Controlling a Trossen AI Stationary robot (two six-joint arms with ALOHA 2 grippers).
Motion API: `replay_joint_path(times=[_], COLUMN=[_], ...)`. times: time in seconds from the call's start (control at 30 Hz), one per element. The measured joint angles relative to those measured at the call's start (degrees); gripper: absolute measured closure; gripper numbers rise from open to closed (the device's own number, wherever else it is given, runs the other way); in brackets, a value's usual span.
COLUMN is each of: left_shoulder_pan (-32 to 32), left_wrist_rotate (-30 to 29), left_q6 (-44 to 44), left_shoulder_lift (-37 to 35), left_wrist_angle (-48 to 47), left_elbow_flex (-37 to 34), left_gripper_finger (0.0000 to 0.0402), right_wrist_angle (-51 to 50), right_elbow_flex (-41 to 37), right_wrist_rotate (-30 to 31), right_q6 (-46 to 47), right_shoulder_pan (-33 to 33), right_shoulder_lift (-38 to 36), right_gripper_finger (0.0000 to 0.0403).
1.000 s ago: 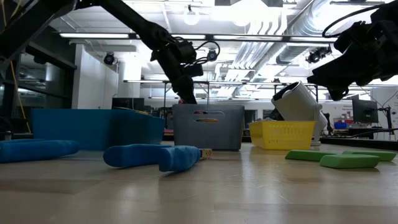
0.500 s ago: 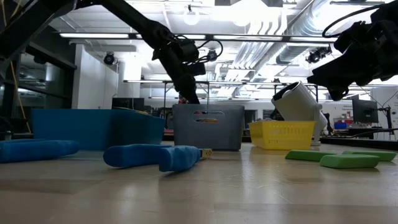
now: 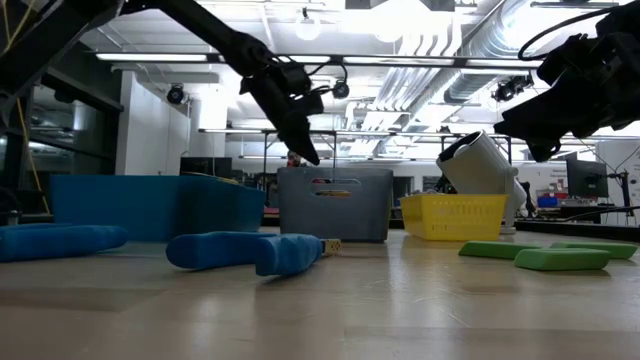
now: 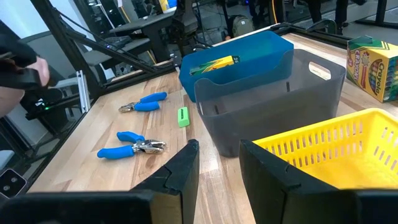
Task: Pick & Place School Supplies
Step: Put the crayon box into the blue bin
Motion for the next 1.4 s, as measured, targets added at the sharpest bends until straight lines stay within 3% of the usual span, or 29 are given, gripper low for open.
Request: replay_joint_path(times=[0.43, 1.2, 1.4], left_shoulder_pan=[0.38, 0.21, 0.21], left_wrist_rotate=[1.45, 2.93, 3.13], left_q6=[1.40, 0.07, 0.48], left_shoulder_lift=[4.36, 4.49, 4.51], left_wrist_angle=[-1.47, -1.03, -0.99], left_elbow_flex=[0.02, 0.02, 0.02], left_gripper_finger=[0.0232, 0.0232, 0.0213], right_wrist_angle=[0.03, 0.04, 0.04], right_elbow_flex=[0.00, 0.00, 0.00], right_wrist_rotate=[-0.01, 0.00, 0.00], right_q6=[0.00, 0.00, 0.00], right_shoulder_pan=[0.01, -0.01, 0.01], right_shoulder_lift=[0.00, 0.01, 0.01], right_gripper_finger=[0.0297, 0.0297, 0.0297])
